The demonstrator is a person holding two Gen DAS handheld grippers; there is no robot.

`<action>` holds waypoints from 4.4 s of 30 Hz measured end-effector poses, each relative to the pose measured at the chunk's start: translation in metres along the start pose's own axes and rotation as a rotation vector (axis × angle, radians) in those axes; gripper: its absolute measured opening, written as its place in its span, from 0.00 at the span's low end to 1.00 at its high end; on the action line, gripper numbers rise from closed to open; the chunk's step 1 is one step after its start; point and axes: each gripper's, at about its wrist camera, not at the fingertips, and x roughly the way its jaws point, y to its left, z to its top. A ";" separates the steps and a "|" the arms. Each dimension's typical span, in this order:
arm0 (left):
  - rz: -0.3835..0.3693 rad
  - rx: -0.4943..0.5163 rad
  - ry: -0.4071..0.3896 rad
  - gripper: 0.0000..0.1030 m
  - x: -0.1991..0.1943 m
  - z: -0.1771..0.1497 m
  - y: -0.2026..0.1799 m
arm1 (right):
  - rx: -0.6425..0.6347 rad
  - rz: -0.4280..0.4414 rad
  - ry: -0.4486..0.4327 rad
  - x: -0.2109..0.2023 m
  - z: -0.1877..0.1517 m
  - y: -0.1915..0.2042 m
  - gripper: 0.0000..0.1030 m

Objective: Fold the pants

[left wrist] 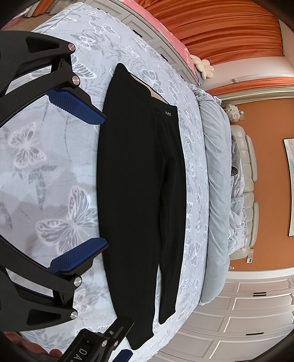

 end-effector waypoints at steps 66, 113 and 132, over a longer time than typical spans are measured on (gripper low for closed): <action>-0.010 -0.358 0.149 0.05 0.302 0.210 0.265 | 0.115 0.087 0.056 0.251 0.207 -0.260 0.06; -0.328 -0.820 0.533 0.08 0.204 -0.014 0.328 | 0.249 0.095 0.137 0.062 0.035 -0.215 0.68; -0.237 -0.764 0.501 0.12 0.196 -0.021 0.317 | 0.460 0.181 0.443 0.257 0.092 -0.145 0.44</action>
